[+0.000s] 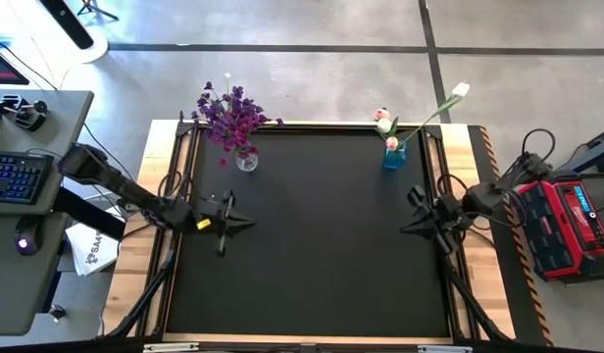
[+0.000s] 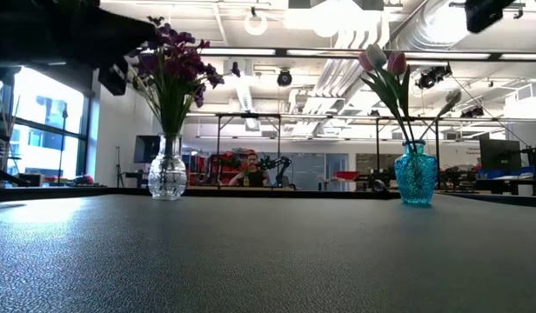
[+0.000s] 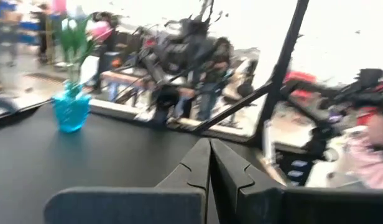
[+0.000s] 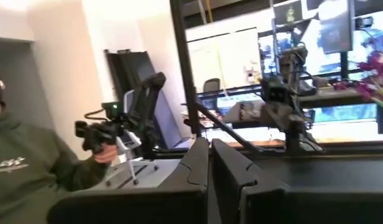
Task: Sort flowers into vase by color
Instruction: Return to Home Position
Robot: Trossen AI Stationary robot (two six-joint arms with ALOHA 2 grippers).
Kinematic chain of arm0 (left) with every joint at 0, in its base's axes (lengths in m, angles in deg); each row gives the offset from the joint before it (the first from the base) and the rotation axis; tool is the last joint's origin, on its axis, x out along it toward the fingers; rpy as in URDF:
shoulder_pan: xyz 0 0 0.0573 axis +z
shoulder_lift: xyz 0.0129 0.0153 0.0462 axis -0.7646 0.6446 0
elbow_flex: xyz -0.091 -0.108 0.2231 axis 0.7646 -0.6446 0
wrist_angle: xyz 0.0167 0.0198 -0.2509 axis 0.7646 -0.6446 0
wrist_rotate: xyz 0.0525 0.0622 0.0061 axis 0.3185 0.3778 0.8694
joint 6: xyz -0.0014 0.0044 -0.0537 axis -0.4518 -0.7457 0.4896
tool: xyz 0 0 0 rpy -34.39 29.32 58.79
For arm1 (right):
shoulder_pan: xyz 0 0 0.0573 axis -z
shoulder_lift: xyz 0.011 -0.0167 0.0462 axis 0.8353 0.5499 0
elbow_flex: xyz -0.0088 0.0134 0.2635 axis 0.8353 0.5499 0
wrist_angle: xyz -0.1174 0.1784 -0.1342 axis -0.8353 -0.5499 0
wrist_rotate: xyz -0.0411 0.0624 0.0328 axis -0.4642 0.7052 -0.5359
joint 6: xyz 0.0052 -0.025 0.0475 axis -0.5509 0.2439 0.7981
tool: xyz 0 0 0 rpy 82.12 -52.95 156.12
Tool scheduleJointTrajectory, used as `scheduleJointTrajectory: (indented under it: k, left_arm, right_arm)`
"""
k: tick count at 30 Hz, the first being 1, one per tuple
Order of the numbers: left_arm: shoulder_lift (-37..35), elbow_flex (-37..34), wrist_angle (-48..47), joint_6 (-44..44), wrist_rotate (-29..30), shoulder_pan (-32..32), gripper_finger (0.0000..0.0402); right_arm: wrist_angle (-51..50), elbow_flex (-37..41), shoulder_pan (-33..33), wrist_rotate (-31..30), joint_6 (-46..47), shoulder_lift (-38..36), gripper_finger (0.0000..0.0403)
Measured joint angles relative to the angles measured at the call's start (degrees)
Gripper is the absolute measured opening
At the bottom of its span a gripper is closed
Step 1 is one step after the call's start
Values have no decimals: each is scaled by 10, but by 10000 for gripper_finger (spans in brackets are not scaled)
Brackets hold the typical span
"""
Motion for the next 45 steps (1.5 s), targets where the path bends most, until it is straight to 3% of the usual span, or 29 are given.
scheduleJointTrajectory:
  k: [5, 9, 14, 20, 31, 39, 45]
  left_arm:
    - [-62, 0, -12, -12, -71, 21, 0]
    - [-119, 0, -81, -20, -100, 59, 0]
    - [-186, 0, -168, -7, -123, 117, 0]
    - [-266, 0, -247, 19, -219, 174, 0]
    - [-380, 0, -338, 36, -291, 230, 0]
    - [-457, 0, -392, 61, -341, 285, 0]
    - [-492, 0, -410, 60, -385, 316, 0]
  right_arm:
    - [4, 48, 21, 3, 19, -47, 0]
    - [-34, 59, 45, 42, 36, -94, 0]
    - [-116, 59, 72, 42, 32, -173, 0]
    - [-114, 71, 90, 41, 16, -172, 0]
    - [9, 148, 102, 49, -25, -172, 0]
    - [-37, 148, 206, 56, -15, -172, 0]
    - [-58, 148, 281, 137, 19, -172, 0]
